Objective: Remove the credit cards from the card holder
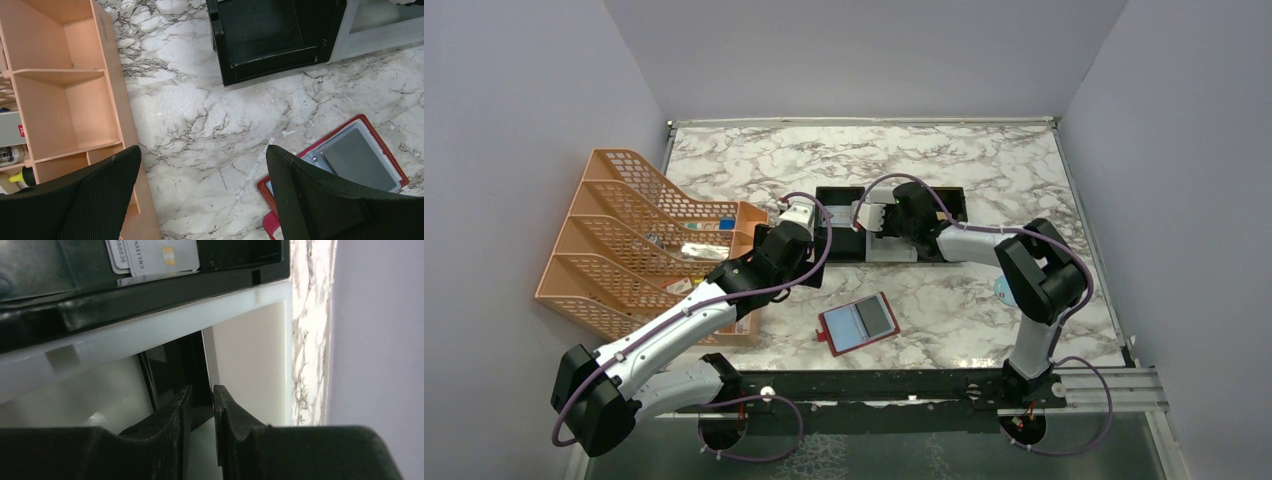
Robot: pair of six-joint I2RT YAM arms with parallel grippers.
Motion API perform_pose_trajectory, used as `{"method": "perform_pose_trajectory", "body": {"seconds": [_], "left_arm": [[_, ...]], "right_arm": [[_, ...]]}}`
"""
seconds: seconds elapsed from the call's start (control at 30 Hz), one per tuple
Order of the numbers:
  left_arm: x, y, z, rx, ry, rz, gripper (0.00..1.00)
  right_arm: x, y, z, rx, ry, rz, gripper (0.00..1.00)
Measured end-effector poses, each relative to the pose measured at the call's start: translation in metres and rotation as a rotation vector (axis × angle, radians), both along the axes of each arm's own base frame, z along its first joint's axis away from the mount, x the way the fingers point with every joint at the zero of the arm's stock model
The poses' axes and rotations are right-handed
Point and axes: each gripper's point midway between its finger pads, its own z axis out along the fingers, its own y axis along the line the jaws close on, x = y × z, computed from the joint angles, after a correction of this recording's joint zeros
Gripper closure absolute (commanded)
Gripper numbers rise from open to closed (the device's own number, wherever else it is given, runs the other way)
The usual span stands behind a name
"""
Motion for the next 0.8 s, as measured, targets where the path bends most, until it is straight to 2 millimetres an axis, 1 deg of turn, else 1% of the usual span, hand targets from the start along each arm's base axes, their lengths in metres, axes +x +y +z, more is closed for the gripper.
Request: {"method": "perform_pose_trajectory", "body": {"seconds": [0.1, 0.2, 0.33, 0.4, 0.5, 0.67, 0.8], "left_arm": [[0.000, 0.000, 0.000, 0.000, 0.000, 0.000, 0.01], [0.000, 0.000, 0.000, 0.000, 0.000, 0.000, 0.01], [0.000, 0.000, 0.000, -0.001, 0.001, 0.002, 0.01], [0.000, 0.000, 0.000, -0.001, 0.002, 0.002, 0.01], [0.000, 0.000, 0.000, -0.001, 0.002, 0.002, 0.01], [-0.001, 0.000, 0.001, -0.004, -0.001, 0.002, 0.01], [-0.001, 0.001, 0.001, -0.003, 0.000, 0.002, 0.01]], "right_arm": [[-0.005, -0.003, -0.004, -0.011, 0.022, 0.003, 0.77], [-0.009, -0.005, -0.003, -0.005, 0.028, 0.005, 0.82], [-0.009, -0.004, 0.000, 0.007, 0.025, 0.001, 0.85], [-0.009, -0.005, -0.001, 0.009, 0.028, 0.000, 0.85], [-0.011, -0.004, -0.002, 0.011, 0.039, 0.010, 0.88], [-0.017, -0.005, -0.009, 0.001, 0.078, 0.023, 0.88], [-0.026, -0.006, -0.018, -0.010, 0.139, 0.039, 0.88]]}}
